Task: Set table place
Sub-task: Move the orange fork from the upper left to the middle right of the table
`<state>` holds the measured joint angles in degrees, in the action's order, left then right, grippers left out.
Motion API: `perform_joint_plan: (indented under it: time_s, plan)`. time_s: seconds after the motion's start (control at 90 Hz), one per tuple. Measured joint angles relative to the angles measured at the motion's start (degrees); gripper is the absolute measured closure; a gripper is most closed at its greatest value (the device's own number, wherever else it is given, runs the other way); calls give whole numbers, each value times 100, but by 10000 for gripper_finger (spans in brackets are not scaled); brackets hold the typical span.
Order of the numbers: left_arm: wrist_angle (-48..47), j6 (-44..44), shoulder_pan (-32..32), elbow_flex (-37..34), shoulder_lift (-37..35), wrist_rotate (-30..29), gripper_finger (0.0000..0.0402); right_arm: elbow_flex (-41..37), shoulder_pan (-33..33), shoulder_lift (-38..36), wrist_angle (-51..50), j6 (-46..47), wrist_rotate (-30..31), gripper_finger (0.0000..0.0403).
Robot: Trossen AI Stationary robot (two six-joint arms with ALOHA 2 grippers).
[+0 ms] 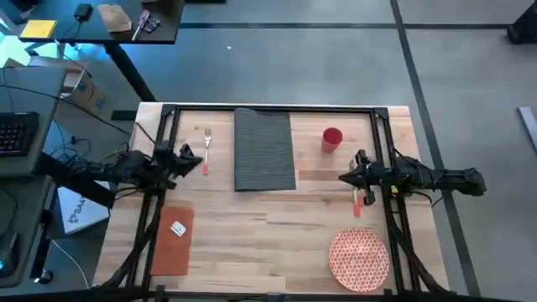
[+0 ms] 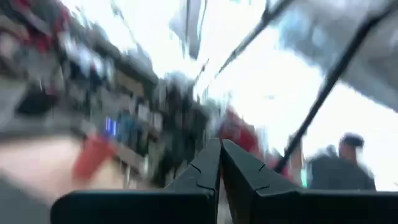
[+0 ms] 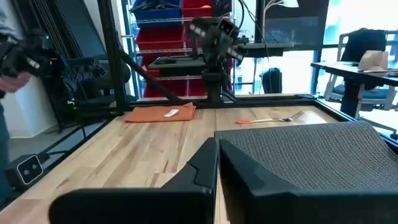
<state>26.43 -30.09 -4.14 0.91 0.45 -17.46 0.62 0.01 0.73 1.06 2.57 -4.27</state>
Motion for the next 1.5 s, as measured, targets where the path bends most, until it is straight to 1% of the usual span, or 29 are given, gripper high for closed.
perform_joint_plan:
  time_s: [0.067, 0.133, 0.189, 0.244, 0.389, 0.467, 0.522, 0.589, 0.633, 0.667, 0.744, 0.867, 0.978, 1.078, 1.167, 1.267, 1.344, 1.5]
  plan:
    - [-90, 128, 0, 152, 45, -570, 401, -1, 0, 1, 0, -2, 0, 403]
    - [-600, 303, 0, 472, 176, -826, 401, -2, 0, 0, 2, -1, 0, 403]
    - [-1359, 361, 0, 909, 402, -896, 401, -2, 0, 0, 1, -1, 0, 403]
    - [-2357, 359, 0, 1422, 750, -937, 401, -2, 0, 0, 0, 0, 0, 403]
    - [-5010, 413, 50, 2892, 2127, -1069, 401, -1, 0, 0, 0, -2, 0, 403]
    - [-6249, -2, 184, 3587, 2993, -1181, 401, -2, 0, 0, 2, 0, 0, 403]
    - [-6891, -481, 337, 3958, 3602, -1306, 401, -1, 0, 0, 2, 0, 0, 403]
    - [-7360, -917, 616, 4258, 4270, -1374, 400, 0, 0, 0, 2, -2, 0, 403]
    - [-7615, -1120, 845, 4407, 4686, -1291, 396, -1, 0, 0, 1, 0, 0, 403]
    - [-7804, -1317, 1056, 4508, 4996, -1112, 390, -1, 0, 0, 0, -2, 0, 403]
    - [-8012, -1683, 1606, 4661, 5638, -475, 370, -2, 0, 0, 0, -2, 0, 403]
    - [-8198, -1724, 2463, 4683, 6445, 406, 321, -2, 0, 0, 0, -2, 0, 403]
    - [-8189, -1549, 3262, 4688, 7045, 871, 273, 0, 0, 0, 2, -1, 0, 403]
    - [-8068, -1296, 3807, 4688, 7519, 925, 248, -2, 0, 0, 2, -2, 0, 403]
    - [-7825, -1056, 4186, 4688, 7901, 993, 246, -2, 0, 0, 0, -2, 0, 403]
    - [-7359, -794, 4450, 4689, 8307, 1261, 257, -1, 0, 0, 2, -2, 0, 403]
    - [-7051, -680, 4546, 4694, 8600, 1434, 272, 0, 0, 0, 2, -2, 0, 403]
    - [-6980, -663, 4581, 4694, 9151, 1358, 304, -1, 0, 0, 2, 0, 0, 403]
